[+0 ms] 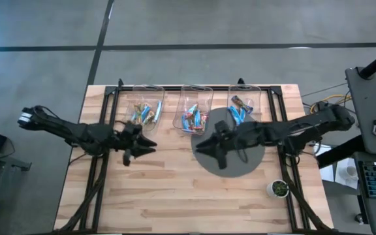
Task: Pick and place Granola Bars by type
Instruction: Return to Home Position
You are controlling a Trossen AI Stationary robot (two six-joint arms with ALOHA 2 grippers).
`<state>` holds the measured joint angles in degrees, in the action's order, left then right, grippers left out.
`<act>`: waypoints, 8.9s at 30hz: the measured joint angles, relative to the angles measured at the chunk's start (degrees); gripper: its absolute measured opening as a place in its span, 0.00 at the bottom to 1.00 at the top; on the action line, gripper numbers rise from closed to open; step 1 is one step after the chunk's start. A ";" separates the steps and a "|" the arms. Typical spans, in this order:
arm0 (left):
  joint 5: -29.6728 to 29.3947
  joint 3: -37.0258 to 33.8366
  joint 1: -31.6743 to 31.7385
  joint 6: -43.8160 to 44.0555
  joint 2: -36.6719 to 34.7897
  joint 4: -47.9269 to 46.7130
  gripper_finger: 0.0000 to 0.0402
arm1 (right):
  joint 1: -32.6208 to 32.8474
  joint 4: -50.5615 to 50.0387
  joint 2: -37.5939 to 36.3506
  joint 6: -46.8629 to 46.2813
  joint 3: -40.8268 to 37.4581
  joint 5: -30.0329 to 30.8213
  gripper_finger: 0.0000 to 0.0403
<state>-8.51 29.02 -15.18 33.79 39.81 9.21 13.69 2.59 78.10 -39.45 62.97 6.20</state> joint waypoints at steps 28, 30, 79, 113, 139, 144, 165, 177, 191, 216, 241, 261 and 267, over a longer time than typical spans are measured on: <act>13.99 -13.45 21.19 -0.39 -14.89 2.78 0.31 | -3.59 37.68 -33.23 3.68 -45.56 6.23 0.24; 14.00 -14.41 22.54 0.30 -15.59 2.65 0.31 | -3.65 37.66 -35.44 3.60 -47.44 6.33 0.24; 13.91 -23.75 23.00 9.61 -32.17 -10.78 0.31 | -3.60 33.79 -50.33 3.46 -61.27 1.24 0.24; 13.81 -23.72 23.00 9.54 -32.15 -10.78 0.31 | -3.58 33.86 -50.30 3.20 -61.27 1.25 0.24; 13.81 -23.72 22.99 9.54 -32.15 -10.78 0.31 | -3.58 33.84 -50.30 3.20 -61.27 1.25 0.24; 13.81 -23.72 22.99 9.54 -32.15 -10.76 0.31 | -3.58 33.83 -50.30 3.20 -61.27 1.26 0.24; 13.81 -23.70 23.00 9.54 -32.14 -10.76 0.31 | -3.60 33.83 -50.30 3.16 -61.27 1.27 0.24; 13.81 -23.70 22.98 9.54 -32.15 -10.76 0.31 | -3.60 33.79 -50.32 3.00 -61.27 1.25 0.24; 13.81 -23.70 22.98 9.55 -32.13 -10.78 0.31 | -5.23 33.58 -55.20 3.03 -61.27 1.37 0.24; 13.81 -23.70 22.98 9.55 -32.13 -10.78 0.31 | -6.80 25.68 -75.15 24.96 -61.27 0.78 0.24; 13.81 -23.70 22.98 9.54 -32.13 -10.97 0.31 | -9.96 2.31 -78.12 36.48 -62.45 -6.46 0.24; 13.81 -23.70 22.98 9.55 -32.11 -11.02 0.31 | -9.96 2.14 -78.11 32.58 -62.45 -6.19 0.24; 13.81 -23.70 22.98 9.54 -32.11 -11.01 0.31 | -9.96 2.14 -78.11 32.58 -62.45 -6.13 0.24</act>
<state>5.30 5.32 7.79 43.33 7.70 -1.80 3.73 4.73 -0.01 -6.87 0.51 0.06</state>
